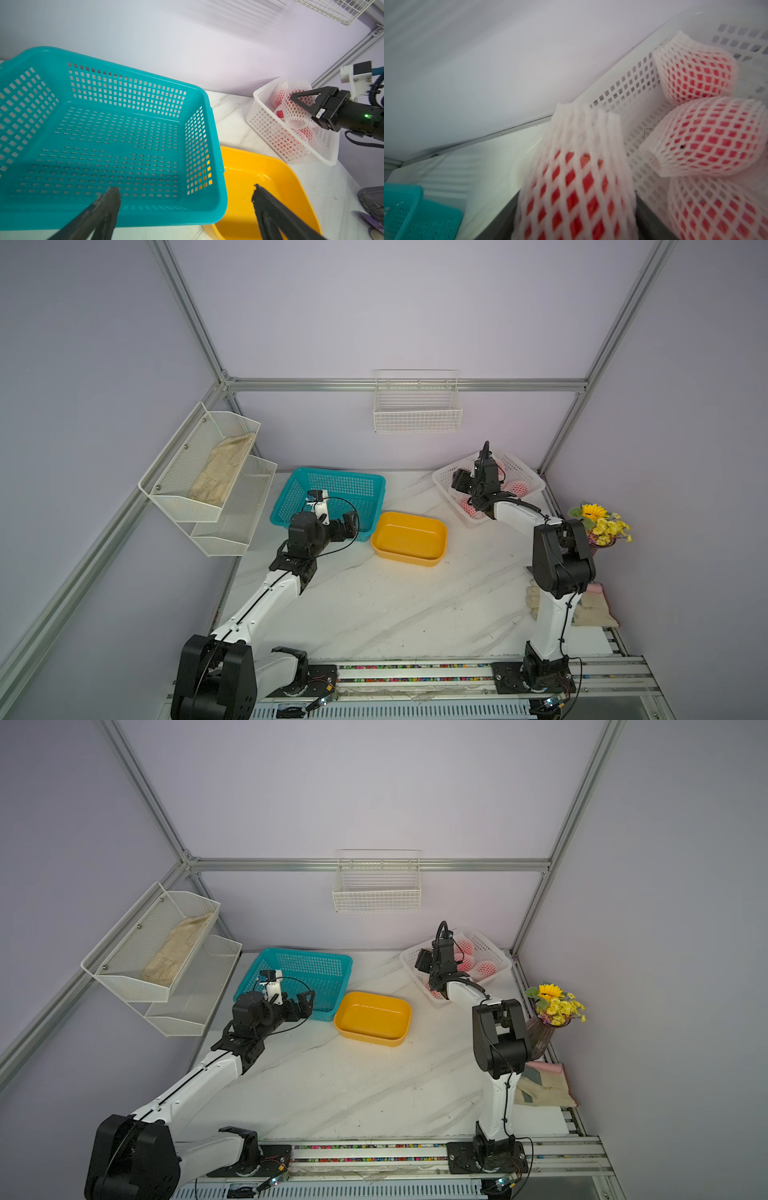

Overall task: Remove foam nets from apples
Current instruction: Pick up the apple from the basket, then place the apple at the center of the board.

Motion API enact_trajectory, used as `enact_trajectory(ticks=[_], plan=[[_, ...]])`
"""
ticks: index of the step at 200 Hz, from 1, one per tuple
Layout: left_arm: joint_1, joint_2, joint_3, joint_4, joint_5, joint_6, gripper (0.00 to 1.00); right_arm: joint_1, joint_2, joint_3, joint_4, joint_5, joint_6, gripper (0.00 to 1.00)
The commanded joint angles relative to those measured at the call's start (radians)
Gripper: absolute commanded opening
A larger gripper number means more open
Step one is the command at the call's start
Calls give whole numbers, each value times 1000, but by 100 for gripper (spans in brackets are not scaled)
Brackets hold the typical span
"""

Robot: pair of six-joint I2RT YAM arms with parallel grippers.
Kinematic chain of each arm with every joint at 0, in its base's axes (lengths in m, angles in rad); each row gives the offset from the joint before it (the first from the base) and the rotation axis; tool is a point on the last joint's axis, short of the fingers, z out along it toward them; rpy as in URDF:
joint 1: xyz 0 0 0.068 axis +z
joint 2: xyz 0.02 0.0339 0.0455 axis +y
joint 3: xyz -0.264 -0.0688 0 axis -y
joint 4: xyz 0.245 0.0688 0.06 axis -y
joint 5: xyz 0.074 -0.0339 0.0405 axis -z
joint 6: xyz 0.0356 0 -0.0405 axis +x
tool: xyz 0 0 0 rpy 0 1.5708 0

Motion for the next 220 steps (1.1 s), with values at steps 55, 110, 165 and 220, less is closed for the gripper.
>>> enact_trajectory(ticks=[55, 110, 165, 220], plan=[[-47, -79, -8, -17, -7, -14, 100, 111, -334, -354, 325, -213, -117, 69], [-82, -180, -45, -75, -28, 3, 100, 200, -526, -574, 390, -317, -150, 70], [-120, -294, -106, -123, -45, 34, 100, 293, -684, -685, 281, -337, -162, 70], [-153, -297, -81, -142, -14, 31, 100, 375, -685, -796, 417, -373, -328, 68]])
